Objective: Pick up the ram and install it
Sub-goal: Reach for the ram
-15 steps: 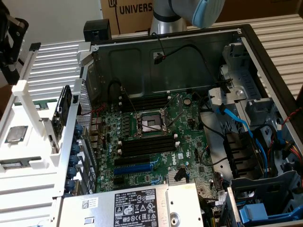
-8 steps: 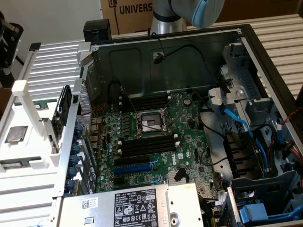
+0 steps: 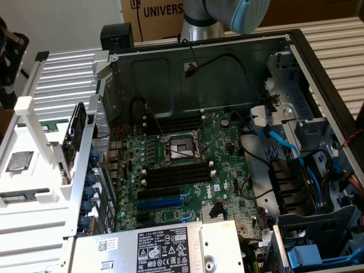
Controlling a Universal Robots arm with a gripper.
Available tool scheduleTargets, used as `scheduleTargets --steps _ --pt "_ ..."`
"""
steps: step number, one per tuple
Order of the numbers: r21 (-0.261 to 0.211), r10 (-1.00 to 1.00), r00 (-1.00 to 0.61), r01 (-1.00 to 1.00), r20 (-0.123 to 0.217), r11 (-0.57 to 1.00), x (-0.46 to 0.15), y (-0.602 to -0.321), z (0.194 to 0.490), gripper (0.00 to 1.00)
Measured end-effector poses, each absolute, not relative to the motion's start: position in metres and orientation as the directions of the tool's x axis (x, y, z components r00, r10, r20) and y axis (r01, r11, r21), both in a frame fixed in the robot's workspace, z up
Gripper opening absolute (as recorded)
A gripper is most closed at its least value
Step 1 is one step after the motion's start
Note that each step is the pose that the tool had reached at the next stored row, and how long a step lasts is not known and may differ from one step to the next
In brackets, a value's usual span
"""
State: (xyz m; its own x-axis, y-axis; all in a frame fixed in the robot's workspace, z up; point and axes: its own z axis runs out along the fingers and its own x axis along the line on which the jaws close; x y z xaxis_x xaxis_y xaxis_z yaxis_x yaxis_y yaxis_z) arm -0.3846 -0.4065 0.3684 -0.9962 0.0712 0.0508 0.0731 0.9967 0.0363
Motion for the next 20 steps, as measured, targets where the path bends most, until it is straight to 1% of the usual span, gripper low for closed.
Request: scheduleTargets --steps 6,14,20 --pt "0.033 0.071 -0.994 0.074 0.081 0.997 -0.385 -0.406 0.364 0.1" --pt "0.033 0.071 -0.994 0.074 0.079 0.997 -0.409 -0.401 0.363 0.1" --pt "0.033 0.071 -0.995 0.074 0.07 0.997 -0.411 -0.396 0.362 0.1"
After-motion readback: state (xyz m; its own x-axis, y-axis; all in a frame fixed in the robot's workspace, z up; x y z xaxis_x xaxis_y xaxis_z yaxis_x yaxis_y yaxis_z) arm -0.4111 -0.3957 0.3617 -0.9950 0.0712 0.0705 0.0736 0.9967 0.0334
